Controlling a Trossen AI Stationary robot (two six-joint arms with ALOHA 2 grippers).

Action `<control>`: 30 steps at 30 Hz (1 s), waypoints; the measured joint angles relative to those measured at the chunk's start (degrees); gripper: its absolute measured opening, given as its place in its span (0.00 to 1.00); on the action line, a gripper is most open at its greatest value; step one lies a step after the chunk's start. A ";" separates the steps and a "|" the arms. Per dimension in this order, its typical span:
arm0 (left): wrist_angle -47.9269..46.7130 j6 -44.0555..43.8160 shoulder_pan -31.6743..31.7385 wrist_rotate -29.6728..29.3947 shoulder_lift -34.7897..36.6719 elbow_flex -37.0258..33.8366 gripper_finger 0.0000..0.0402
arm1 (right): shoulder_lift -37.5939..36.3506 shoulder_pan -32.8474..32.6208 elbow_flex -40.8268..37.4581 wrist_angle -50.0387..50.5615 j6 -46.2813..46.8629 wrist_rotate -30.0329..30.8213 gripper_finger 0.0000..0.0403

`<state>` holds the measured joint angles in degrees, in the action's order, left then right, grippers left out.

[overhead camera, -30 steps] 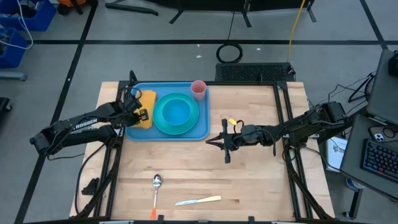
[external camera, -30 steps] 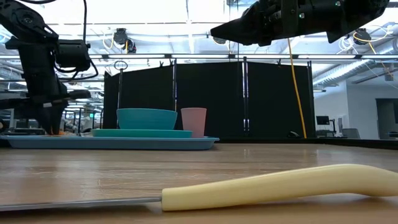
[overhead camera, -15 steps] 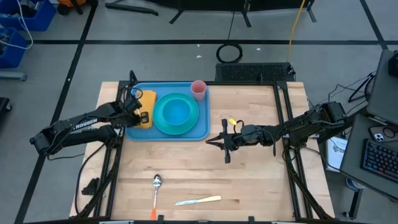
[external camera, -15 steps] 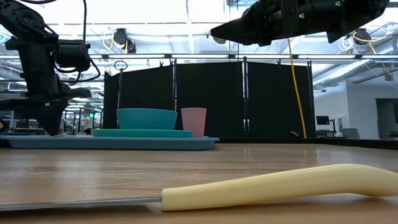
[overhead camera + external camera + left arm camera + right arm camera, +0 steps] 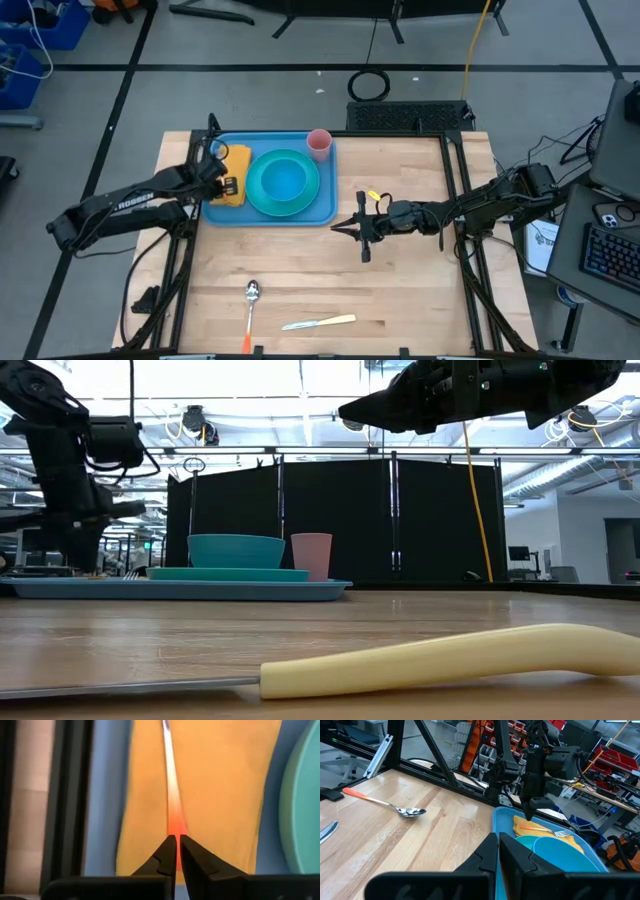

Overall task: Set up tray
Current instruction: Put the orange fork on the yellow napkin on the blue serving tray

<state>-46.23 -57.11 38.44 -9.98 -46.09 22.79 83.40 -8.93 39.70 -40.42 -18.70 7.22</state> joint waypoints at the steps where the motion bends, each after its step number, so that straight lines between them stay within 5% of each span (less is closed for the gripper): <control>1: 0.26 -0.24 0.00 -0.52 0.19 0.00 0.07 | 0.00 0.00 0.00 -0.02 0.00 0.00 0.02; 15: 9.61 0.13 -1.18 -5.80 0.07 0.00 0.01 | 0.00 0.00 0.00 0.00 0.00 0.00 0.02; 30: 12.76 1.10 -0.92 -6.82 -12.48 0.00 0.28 | 0.00 0.00 0.00 0.02 0.00 0.02 0.02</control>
<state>-33.47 -56.01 37.52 -16.80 -58.57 22.79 83.40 -8.93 39.70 -40.40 -18.70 7.25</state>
